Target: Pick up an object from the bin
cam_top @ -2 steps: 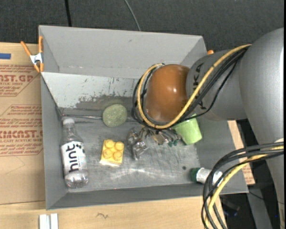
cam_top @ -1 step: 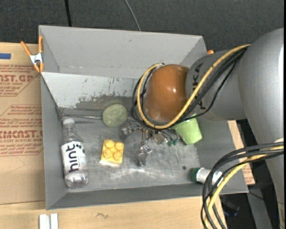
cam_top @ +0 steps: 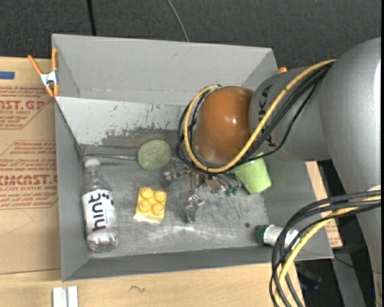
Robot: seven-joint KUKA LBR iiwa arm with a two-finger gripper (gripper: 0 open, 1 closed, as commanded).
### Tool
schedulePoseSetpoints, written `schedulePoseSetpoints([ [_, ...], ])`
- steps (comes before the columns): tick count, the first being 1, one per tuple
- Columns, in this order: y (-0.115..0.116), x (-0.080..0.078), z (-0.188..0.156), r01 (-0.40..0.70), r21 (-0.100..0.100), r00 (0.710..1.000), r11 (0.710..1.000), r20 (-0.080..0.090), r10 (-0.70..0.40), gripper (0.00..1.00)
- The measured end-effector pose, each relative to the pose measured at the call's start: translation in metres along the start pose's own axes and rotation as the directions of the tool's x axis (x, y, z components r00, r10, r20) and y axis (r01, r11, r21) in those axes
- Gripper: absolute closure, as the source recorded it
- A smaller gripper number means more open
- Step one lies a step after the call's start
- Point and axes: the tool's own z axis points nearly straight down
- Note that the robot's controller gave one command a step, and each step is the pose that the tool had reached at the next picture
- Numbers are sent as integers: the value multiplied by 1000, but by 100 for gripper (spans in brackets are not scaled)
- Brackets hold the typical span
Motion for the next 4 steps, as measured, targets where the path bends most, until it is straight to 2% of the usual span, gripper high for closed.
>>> schedulePoseSetpoints([
  [1, 11, 2, 0, 135, 4, 991, 991, 3, -135, 0],
  [2, 46, -13, 0, 287, 2, 958, 958, -3, -287, 0],
  [3, 56, -13, -4, 433, 5, 901, 901, 17, -433, 100],
  [4, 50, -7, -4, 471, 5, 882, 882, 17, -471, 100],
])
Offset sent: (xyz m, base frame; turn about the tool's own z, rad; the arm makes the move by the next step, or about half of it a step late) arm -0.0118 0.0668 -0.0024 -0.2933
